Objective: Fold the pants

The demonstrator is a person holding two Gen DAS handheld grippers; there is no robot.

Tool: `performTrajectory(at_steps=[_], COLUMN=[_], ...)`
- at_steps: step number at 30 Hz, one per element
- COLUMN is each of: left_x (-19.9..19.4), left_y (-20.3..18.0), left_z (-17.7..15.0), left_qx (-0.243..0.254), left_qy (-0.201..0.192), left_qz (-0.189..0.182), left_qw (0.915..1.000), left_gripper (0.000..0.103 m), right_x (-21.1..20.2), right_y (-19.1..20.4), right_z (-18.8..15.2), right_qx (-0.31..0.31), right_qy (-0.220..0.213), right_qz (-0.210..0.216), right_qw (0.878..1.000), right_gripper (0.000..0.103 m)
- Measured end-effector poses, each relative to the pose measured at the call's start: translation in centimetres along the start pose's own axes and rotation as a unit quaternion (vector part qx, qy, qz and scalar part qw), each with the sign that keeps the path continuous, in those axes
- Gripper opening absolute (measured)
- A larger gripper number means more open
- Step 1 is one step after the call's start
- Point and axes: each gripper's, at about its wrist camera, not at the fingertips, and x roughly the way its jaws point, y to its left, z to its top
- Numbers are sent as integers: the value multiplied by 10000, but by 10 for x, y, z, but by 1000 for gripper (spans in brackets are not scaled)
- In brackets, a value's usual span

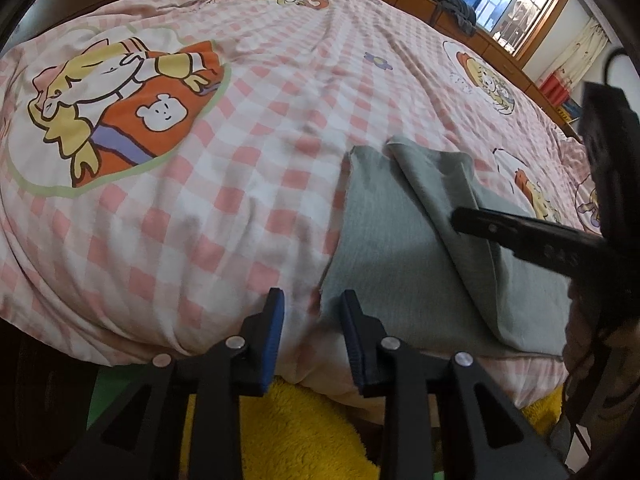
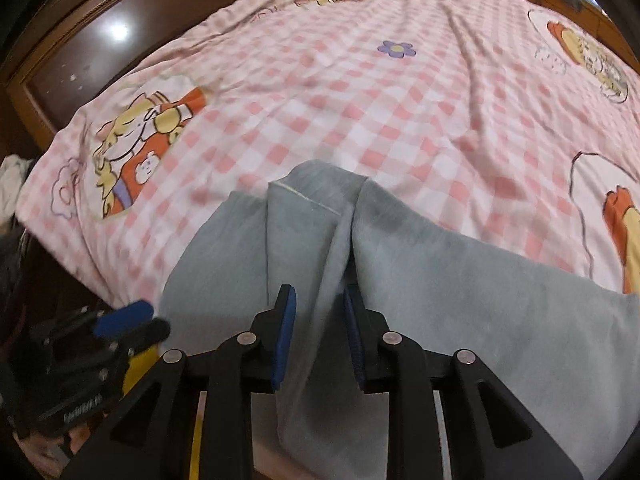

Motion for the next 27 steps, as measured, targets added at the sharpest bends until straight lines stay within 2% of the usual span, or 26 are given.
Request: performTrajectory(at_steps=[1, 2, 6, 9, 10, 12, 13, 15, 18, 19, 20, 22, 24, 25, 26, 27], left_x=[-1, -1, -8, -11, -11, -10, -10, -11, -12, -12, -12, -13, -12, -12, -12, -12], left_y=[1, 1, 7, 13, 15, 19, 20, 22, 23, 23, 23, 21, 16, 15, 13, 11], left_z=[0, 0, 0, 1, 1, 0, 0, -2, -2, -1, 0, 2, 3, 4, 3, 3], left_qx=[-5, -13, -79, -171, -204, -271, -288, -293, -256, -254, -257, -248, -218, -205, -190, -163], left_qy=[-8, -18, -109, -167, -168, -139, -121, -107, -144, -155, -161, -185, -197, -196, -194, -184], left_qz=[4, 11, 78, 137, 156, 189, 201, 200, 224, 226, 219, 186, 168, 156, 144, 138], left_qw=[10000, 10000, 9999, 9996, 9995, 9994, 9993, 9993, 9993, 9993, 9993, 9993, 9994, 9995, 9995, 9996], left_gripper=[30, 30, 30, 30, 30, 30, 30, 30, 30, 30, 30, 30, 30, 30, 30, 30], right_x=[0, -3, -22, -24, -19, -8, -6, -15, -41, -48, -54, -58, -50, -42, -37, -25], right_y=[3, 8, 41, 68, 77, 87, 88, 80, 52, 42, 31, 14, 2, -4, -9, -14], right_z=[1, -1, -9, -14, -16, -19, -21, -24, -29, -32, -35, -42, -48, -53, -55, -58], right_qx=[-52, -117, -736, -1160, -1287, -1414, -1380, -1073, -466, -276, -95, 126, 213, 302, 376, 456], right_qy=[-42, -76, -273, -146, -17, 176, 262, 239, 57, 2, -55, -63, 119, 270, 394, 692], right_qz=[11, 28, 402, 762, 808, 589, 469, 572, 685, 612, 468, 72, -455, -735, -850, -971], right_qw=[10000, 9999, 9961, 9902, 9884, 9880, 9890, 9923, 9965, 9977, 9988, 9999, 9987, 9965, 9949, 9918], right_gripper=[9, 5, 5, 5, 5, 5, 5, 6, 19, 31, 38, 41, 41, 41, 41, 41])
